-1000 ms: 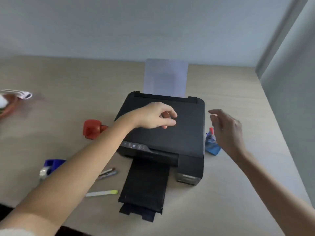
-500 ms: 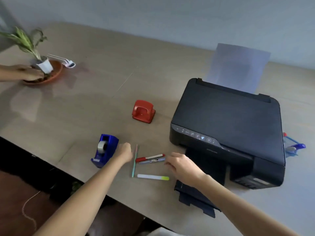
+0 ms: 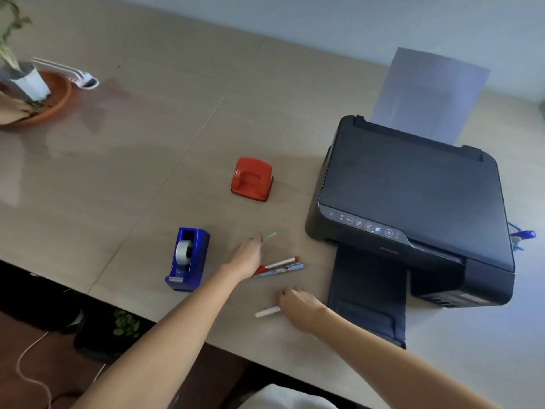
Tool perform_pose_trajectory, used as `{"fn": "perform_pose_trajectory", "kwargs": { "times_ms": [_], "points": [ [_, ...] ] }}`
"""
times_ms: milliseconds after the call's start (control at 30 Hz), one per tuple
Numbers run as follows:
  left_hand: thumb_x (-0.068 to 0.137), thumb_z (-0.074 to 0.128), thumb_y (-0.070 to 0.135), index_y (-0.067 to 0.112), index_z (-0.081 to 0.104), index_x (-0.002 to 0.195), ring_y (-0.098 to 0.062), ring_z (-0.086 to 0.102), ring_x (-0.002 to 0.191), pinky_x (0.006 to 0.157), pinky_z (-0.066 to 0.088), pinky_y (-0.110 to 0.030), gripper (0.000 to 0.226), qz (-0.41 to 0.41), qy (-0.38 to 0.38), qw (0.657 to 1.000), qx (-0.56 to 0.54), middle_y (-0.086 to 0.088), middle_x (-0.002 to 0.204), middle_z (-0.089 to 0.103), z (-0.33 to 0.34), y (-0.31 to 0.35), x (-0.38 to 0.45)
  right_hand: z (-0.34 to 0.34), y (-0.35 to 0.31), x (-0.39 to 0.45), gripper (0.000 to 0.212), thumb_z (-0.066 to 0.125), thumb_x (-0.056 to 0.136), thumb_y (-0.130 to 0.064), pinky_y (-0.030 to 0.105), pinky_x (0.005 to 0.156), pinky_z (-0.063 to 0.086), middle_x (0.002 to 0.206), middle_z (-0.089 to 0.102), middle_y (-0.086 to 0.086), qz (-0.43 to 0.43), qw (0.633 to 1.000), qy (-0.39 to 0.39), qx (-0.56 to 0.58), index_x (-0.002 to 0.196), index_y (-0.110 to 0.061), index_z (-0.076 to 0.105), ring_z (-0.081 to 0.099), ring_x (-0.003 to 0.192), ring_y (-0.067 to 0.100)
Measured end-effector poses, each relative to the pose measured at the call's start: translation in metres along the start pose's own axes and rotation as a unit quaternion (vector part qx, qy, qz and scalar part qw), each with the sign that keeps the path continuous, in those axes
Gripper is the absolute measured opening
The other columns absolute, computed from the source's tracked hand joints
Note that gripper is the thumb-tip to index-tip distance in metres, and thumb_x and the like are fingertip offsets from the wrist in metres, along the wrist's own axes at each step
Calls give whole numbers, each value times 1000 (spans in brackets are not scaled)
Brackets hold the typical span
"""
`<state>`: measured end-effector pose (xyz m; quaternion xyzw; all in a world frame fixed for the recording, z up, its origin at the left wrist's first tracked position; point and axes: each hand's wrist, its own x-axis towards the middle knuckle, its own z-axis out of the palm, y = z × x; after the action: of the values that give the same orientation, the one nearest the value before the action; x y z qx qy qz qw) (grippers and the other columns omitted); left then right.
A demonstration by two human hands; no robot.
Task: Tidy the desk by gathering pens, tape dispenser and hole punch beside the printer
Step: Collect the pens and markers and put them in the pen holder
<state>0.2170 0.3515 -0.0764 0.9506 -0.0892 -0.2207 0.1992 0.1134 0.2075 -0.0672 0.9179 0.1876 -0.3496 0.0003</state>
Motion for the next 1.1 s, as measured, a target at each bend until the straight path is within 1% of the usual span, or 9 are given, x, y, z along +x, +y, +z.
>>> {"fn": "perform_pose_trajectory", "kwargs": {
  "times_ms": [167,333,500,633,733,800,900,1000,1100],
  "points": [
    [91,58,26,7,47,121,-39,59,108,86,50,-43,38,79,-86,991,64,-20,122,57,17,12,5,-7,9,-7,38,37,89,5,49,84,47,122,52,22,10,998,59,13,126,-4,46,53,112,40],
    [93,52,14,5,50,119,-36,53,113,94,47,-44,28,77,-30,988,134,-18,124,52,17,-5,4,-15,22,-1,42,33,90,2,49,84,47,125,48,24,51,989,139,3,132,-4,37,53,111,41],
    [101,39,18,0,50,105,-38,60,92,77,47,-43,21,-41,7,996,-85,-23,100,62,-5,-12,-16,-15,24,16,35,37,93,-6,47,83,47,126,41,20,67,985,155,43,126,-14,43,46,112,38],
    [104,35,13,15,54,76,-21,50,83,70,39,-31,33,-98,-40,925,-365,-9,88,55,-39,-9,-39,-16,19,23,27,35,95,-6,46,83,45,129,41,22,74,987,137,35,118,-3,49,42,119,38],
    [103,35,8,11,58,90,-15,49,74,70,42,-28,27,-110,-65,834,-536,-7,82,53,-71,1,-54,-25,24,11,31,32,93,-1,47,88,44,126,51,24,86,988,120,54,122,2,44,42,122,36],
    [103,35,7,8,55,98,-19,56,80,77,49,-36,21,-107,-76,789,-600,-10,88,60,-92,2,-62,-43,23,-5,32,33,90,4,44,77,41,111,60,27,67,981,121,137,120,-1,40,50,109,38],
    [102,34,4,11,50,100,-27,64,98,84,48,-44,18,-61,-82,775,-624,-17,104,68,-121,33,-62,-70,44,-57,22,34,86,8,33,69,25,82,57,17,-12,943,214,255,100,-8,36,43,76,32],
    [102,33,3,14,50,98,-23,69,107,86,49,-43,20,9,-98,789,-607,-16,111,72,-145,89,-56,-94,80,-123,9,36,97,-10,38,72,36,85,61,1,-36,872,321,369,101,-7,43,43,87,32],
    [101,34,4,14,50,97,-20,67,111,88,49,-46,20,78,-117,805,-577,-14,115,72,-152,165,-47,-112,131,-190,10,31,101,-23,36,82,43,97,68,-12,-34,801,416,429,95,-21,39,49,89,25]
  ]
}}
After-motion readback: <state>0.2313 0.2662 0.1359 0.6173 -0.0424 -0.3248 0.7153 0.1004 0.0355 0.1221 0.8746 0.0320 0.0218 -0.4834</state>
